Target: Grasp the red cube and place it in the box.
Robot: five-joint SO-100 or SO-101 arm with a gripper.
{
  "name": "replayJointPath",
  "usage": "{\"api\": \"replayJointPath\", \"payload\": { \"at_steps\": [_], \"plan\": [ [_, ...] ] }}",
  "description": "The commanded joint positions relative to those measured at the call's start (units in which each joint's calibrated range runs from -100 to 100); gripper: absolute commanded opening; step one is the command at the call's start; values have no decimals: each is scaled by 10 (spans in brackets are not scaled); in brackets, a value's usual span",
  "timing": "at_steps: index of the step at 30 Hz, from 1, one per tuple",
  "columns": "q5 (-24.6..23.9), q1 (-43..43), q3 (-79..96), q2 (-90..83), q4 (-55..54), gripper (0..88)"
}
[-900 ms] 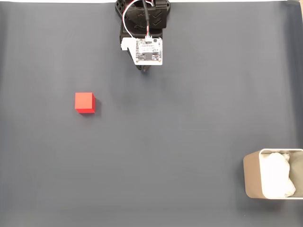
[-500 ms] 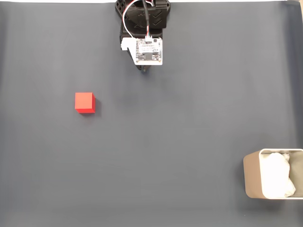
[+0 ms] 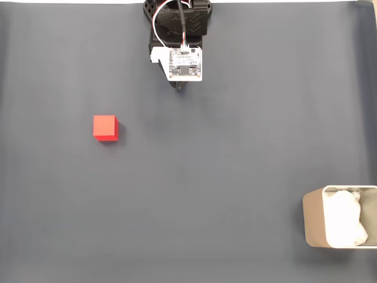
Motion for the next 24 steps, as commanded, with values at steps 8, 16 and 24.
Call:
{"api": "replayJointPath", "payload": {
  "at_steps": [8, 16, 24],
  "plan": [
    [1, 0, 5, 3, 10, 0],
    [3, 0, 5, 3, 4, 0],
    [5, 13, -53, 55, -213, 0]
  ]
}}
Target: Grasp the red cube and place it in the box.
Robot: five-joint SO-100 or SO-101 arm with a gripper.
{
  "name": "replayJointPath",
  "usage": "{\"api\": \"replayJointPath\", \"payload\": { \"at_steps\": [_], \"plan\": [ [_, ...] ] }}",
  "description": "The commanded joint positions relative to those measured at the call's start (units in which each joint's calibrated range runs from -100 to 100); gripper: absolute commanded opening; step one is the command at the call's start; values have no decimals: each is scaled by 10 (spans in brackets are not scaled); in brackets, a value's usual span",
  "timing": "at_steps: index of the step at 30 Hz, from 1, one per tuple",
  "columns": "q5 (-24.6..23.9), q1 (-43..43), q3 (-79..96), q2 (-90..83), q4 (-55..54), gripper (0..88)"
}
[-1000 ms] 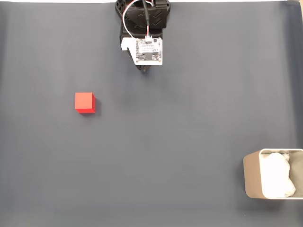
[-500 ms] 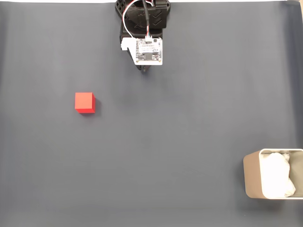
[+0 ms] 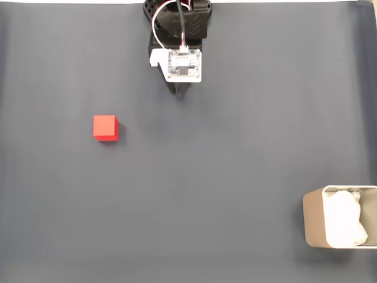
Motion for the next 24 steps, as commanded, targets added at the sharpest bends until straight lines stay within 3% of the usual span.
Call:
{"api": "replayJointPath", "payload": {
  "at_steps": [1, 11, 24],
  "plan": [
    [7, 4, -79, 48, -92, 0],
    [11, -7, -471, 244, -91, 1],
    [16, 17, -799, 448, 129, 0]
  ]
}}
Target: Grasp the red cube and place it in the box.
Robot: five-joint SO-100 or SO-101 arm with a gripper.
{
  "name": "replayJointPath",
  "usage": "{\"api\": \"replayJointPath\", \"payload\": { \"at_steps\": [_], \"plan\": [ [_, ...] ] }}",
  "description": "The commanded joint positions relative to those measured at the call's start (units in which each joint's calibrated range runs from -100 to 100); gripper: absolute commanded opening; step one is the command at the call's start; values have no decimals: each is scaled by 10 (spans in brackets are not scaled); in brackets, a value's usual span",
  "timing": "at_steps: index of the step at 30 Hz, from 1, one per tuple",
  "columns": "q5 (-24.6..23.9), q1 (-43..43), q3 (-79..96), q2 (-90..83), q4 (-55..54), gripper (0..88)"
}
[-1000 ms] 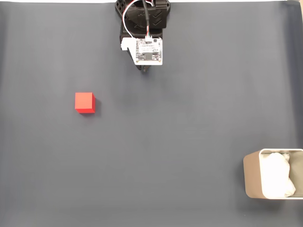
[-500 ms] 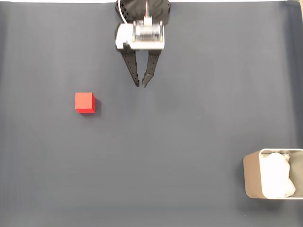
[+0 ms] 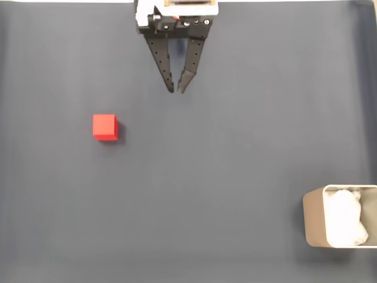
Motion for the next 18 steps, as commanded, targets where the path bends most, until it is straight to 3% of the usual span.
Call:
{"api": "replayJointPath", "payload": {
  "at_steps": [1, 18],
  "plan": [
    [3, 20, -73, 33, 33, 0],
    [4, 154, -103, 121, 43, 0]
  ]
}}
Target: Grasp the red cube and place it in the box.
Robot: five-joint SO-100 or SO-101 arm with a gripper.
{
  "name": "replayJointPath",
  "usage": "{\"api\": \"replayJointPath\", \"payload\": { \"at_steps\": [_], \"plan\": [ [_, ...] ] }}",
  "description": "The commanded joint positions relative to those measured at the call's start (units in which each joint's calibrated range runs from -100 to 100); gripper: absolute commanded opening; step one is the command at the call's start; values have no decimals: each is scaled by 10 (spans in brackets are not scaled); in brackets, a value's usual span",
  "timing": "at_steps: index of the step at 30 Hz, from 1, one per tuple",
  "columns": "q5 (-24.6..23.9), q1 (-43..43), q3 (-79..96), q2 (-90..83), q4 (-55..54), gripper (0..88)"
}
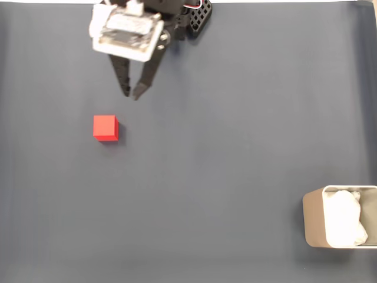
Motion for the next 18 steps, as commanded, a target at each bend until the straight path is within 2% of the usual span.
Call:
{"api": "replayJointPath", "payload": {
  "at_steps": [1, 12, 18],
  "plan": [
    [6, 35, -25, 11, 2, 0],
    [2, 95, -3, 53, -11, 0],
    [0, 121, 41, 64, -55, 1]
  ]
}}
